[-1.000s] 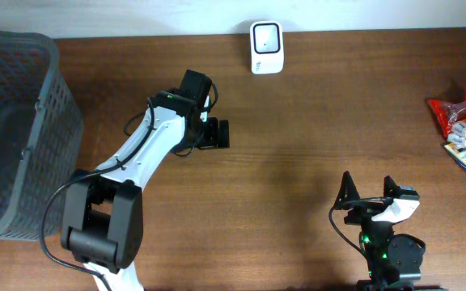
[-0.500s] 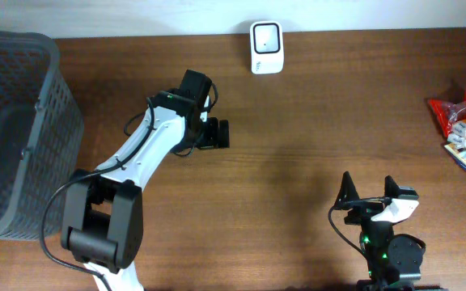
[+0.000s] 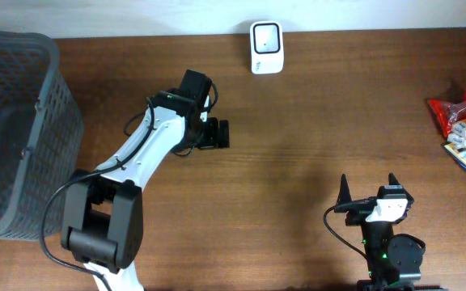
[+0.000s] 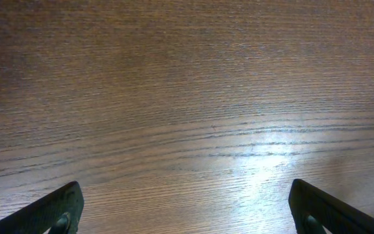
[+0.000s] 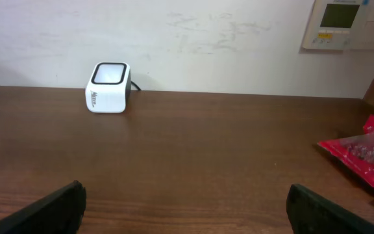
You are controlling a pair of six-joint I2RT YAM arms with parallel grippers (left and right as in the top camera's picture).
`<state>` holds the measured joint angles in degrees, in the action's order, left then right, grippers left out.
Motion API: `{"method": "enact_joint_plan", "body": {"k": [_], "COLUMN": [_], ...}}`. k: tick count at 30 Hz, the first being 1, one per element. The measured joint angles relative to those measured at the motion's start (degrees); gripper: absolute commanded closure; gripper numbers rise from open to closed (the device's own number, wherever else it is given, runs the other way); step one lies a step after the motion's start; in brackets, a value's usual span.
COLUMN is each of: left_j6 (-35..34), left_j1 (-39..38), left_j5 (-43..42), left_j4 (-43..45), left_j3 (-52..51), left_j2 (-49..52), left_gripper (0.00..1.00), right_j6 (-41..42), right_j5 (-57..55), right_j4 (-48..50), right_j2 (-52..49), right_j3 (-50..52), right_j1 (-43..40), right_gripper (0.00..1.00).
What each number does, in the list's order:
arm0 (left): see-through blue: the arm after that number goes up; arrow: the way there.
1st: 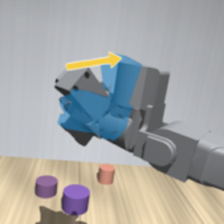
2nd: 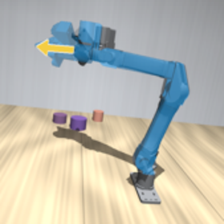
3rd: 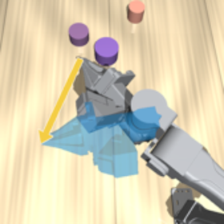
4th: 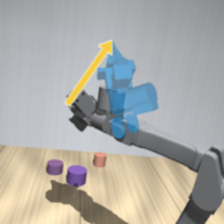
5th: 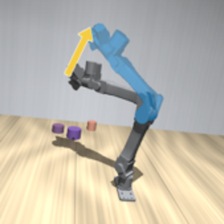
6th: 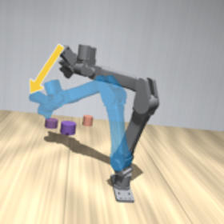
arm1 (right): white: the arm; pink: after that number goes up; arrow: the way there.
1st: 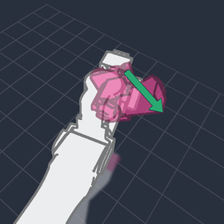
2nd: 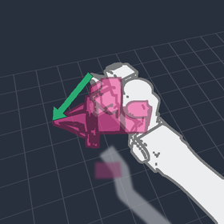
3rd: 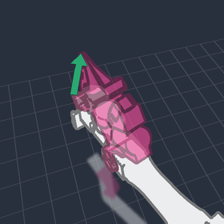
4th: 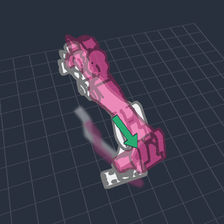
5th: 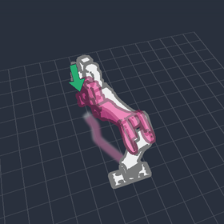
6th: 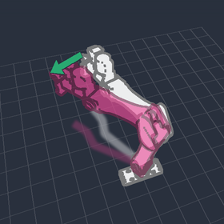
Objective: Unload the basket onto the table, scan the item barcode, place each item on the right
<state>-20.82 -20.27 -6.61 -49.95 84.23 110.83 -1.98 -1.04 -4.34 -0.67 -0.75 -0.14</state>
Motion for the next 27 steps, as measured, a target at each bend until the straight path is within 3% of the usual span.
{"method": "enact_joint_plan", "body": {"k": [27], "left_j6": [0.0], "left_j1": [0.0], "left_j5": [0.0], "left_j4": [-2.3], "left_j3": [0.0], "left_j2": [0.0], "left_gripper": [0.01], "right_j6": [0.5], "right_j5": [0.0], "right_j4": [0.0], "right_j2": [0.0], "right_j3": [0.0], "right_j1": [0.0], "right_gripper": [0.02]}}
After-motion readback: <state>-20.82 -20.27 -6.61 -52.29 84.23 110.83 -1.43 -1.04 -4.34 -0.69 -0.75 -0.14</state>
